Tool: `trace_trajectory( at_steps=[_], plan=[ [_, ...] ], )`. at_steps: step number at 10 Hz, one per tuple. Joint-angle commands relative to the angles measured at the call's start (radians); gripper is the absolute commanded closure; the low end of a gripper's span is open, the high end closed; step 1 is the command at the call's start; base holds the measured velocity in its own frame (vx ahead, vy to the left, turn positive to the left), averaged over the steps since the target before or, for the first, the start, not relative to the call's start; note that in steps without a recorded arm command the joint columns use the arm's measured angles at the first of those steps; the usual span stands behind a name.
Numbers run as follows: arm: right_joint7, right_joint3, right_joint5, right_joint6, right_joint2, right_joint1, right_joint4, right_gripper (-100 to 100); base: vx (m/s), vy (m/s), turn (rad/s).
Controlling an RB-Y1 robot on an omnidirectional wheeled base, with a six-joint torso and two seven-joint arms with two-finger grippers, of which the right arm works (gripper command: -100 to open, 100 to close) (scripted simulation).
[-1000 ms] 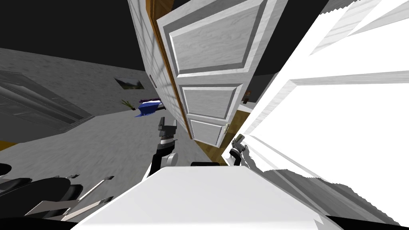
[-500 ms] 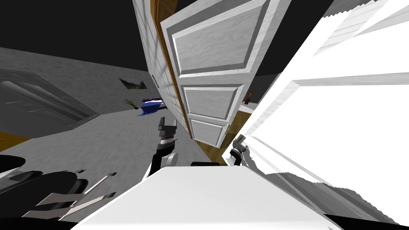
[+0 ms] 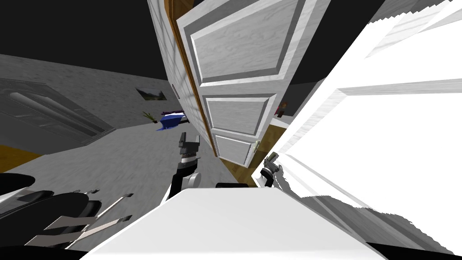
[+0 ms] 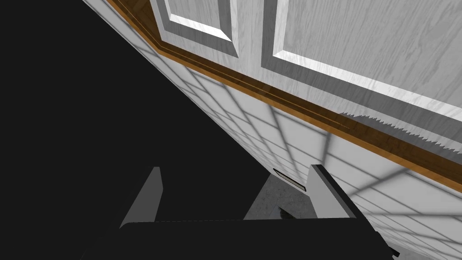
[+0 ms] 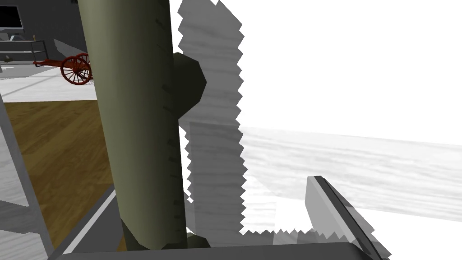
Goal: Push the door open
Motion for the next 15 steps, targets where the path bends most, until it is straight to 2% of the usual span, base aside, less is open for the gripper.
trace_trajectory(
  at_steps=[1, 5, 6, 7, 8, 10, 11, 12, 13, 15],
  plan=[
    [-0.008, -0.014, 0.001, -0.018, -0.029, 0.015, 0.023, 100, 0.001, -0.007, -0.035],
    [-0.008, -0.014, 0.001, -0.018, -0.029, 0.015, 0.023, 100, 0.003, 0.008, 0.001],
    [0.007, -0.034, -0.025, -0.030, -0.016, -0.023, 0.037, 100, 0.091, -0.072, 0.177],
    [0.007, -0.034, -0.025, -0.030, -0.016, -0.023, 0.037, 100, 0.081, -0.120, 0.115],
    [0.011, -0.051, -0.038, -0.045, -0.021, -0.028, 0.045, 100, 0.045, -0.137, 0.078],
    [0.011, -0.051, -0.038, -0.045, -0.021, -0.028, 0.045, 100, 0.023, -0.068, -0.002],
    [0.015, -0.071, -0.054, -0.062, -0.026, -0.033, 0.055, 100, 0.027, -0.062, 0.077],
    [0.015, -0.071, -0.054, -0.062, -0.026, -0.033, 0.055, 100, 0.026, -0.067, 0.056],
    [0.020, -0.092, -0.070, -0.081, -0.031, -0.039, 0.065, 100, 0.041, -0.083, 0.100],
    [0.023, -0.104, -0.080, -0.092, -0.034, -0.042, 0.071, 100, 0.042, -0.080, 0.033]
  ],
)
